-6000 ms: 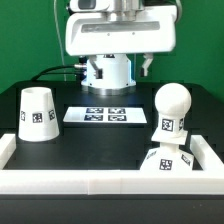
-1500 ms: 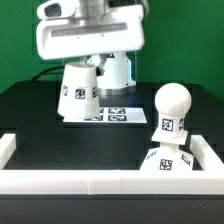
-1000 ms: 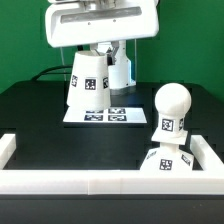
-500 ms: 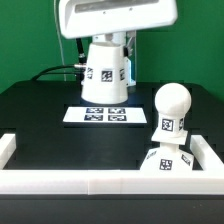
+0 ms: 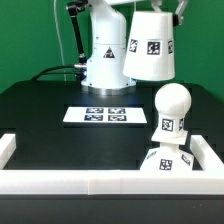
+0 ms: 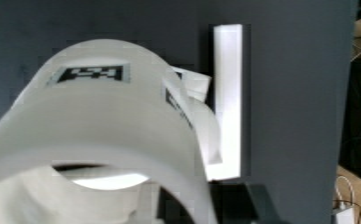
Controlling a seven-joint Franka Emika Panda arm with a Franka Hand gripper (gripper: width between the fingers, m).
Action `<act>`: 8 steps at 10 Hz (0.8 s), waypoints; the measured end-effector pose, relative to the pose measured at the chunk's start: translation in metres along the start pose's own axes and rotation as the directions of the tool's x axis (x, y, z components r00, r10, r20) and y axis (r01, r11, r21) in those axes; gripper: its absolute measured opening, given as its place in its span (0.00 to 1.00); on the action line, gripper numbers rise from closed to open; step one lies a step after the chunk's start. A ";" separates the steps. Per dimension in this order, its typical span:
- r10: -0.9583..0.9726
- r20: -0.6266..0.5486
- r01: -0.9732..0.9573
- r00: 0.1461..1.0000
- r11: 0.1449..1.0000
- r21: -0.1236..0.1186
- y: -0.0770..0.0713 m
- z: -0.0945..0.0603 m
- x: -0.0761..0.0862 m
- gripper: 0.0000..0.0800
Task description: Assemble lamp
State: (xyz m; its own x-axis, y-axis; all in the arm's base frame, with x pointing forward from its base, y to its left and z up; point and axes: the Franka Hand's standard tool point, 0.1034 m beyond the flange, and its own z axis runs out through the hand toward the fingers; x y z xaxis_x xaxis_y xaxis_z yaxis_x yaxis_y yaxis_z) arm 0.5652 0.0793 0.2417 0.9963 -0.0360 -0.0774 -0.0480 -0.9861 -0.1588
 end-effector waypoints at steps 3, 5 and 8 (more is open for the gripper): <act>0.031 -0.014 -0.031 0.999 1.000 -0.001 -0.019 0.002 0.023 0.06; 0.035 -0.019 -0.036 0.999 0.999 -0.007 -0.026 0.019 0.030 0.06; 0.026 -0.020 -0.026 0.999 0.999 -0.018 -0.032 0.045 0.031 0.06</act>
Offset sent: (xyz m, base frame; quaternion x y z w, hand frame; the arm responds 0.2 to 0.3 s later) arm 0.0351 0.0256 -0.0060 -0.0158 -0.0054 0.0490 0.9987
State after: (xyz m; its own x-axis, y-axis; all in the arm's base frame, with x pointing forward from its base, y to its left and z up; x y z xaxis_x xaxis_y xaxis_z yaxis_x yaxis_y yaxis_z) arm 0.5947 0.1168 0.2001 0.9960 -0.0645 -0.0614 -0.0725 -0.9877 -0.1388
